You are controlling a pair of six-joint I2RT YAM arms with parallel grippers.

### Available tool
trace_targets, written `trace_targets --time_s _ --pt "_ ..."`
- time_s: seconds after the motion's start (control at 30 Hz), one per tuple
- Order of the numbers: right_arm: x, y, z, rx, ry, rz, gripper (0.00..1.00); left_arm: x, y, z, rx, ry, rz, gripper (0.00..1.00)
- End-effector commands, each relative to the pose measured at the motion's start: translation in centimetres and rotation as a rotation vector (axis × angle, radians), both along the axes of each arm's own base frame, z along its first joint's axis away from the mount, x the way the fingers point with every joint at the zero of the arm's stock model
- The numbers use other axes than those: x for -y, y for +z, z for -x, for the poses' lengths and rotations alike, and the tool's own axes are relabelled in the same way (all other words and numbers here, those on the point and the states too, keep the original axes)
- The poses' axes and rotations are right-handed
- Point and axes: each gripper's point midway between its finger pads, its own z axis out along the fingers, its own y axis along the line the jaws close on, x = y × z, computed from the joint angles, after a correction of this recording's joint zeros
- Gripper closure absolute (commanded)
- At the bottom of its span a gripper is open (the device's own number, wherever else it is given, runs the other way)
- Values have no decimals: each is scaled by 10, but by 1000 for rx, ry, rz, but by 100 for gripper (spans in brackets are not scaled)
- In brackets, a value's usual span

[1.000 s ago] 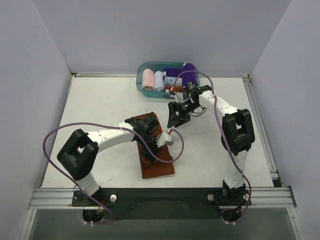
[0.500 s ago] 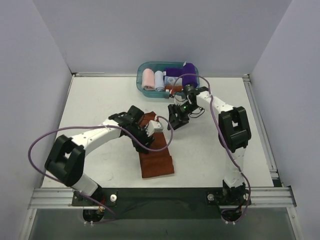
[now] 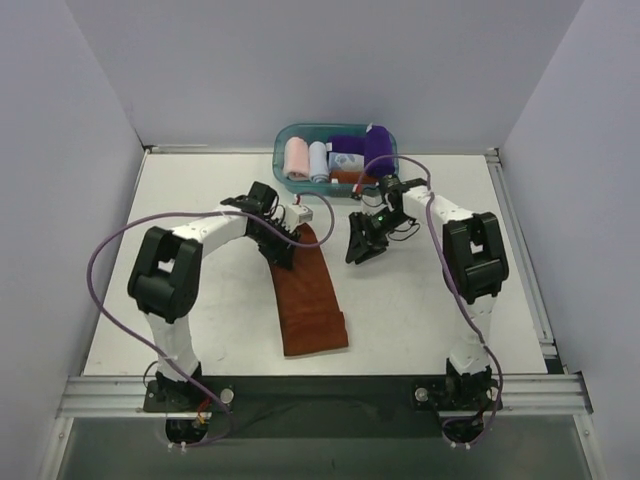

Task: Roll the towels
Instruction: Fold the towel

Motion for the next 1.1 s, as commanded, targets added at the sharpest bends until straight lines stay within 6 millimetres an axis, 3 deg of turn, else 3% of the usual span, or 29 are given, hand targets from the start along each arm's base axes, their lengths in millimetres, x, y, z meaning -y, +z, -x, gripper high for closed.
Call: trace_targets --time_s 0.0,0.03,0.07,0.27,0.37,0.47,0.5,0.6,0.63,0.67,0.7,0.73,0.77,0.8,0.87,1.0,1.07 --pt "19 19 10 -6 -40 -7 63 13 6 -43 96 35 7 57" --pt "22 18 13 -14 -47 -4 63 18 10 -56 118 39 15 57" --pt "25 20 14 -8 -53 -6 63 20 -4 -60 88 43 5 57" --pt "44 20 22 -30 -98 -1 63 47 -21 -91 70 37 43 59" --pt "49 19 26 -32 -105 6 63 68 -24 -103 71 11 76 59" --pt "49 19 24 -25 -108 8 63 90 -25 -103 52 -37 102 59" --pt "50 19 23 -22 -108 11 63 101 -10 -108 61 -59 156 58" --pt "48 21 13 -3 -111 15 63 109 19 -105 50 -79 237 55" --pt "47 22 9 2 -110 14 63 105 24 -103 47 -75 247 54" --pt "45 25 0 21 -112 10 63 97 47 -104 78 -71 274 53" --pt "42 25 -4 28 -108 16 63 90 57 -104 89 -62 283 52" --pt "40 28 -9 42 -107 16 63 82 59 -97 72 -54 286 51" --pt "36 26 -12 42 -100 16 63 75 84 -94 109 -57 313 49" --pt "32 31 -18 67 -92 14 63 63 94 -93 107 -51 337 48" --pt "20 30 -16 74 -61 20 64 47 112 -72 104 -90 351 46" --pt "-5 21 -8 75 12 41 64 27 108 -17 37 -164 341 38" --pt "-17 5 0 67 62 78 64 20 96 14 -8 -185 337 36"
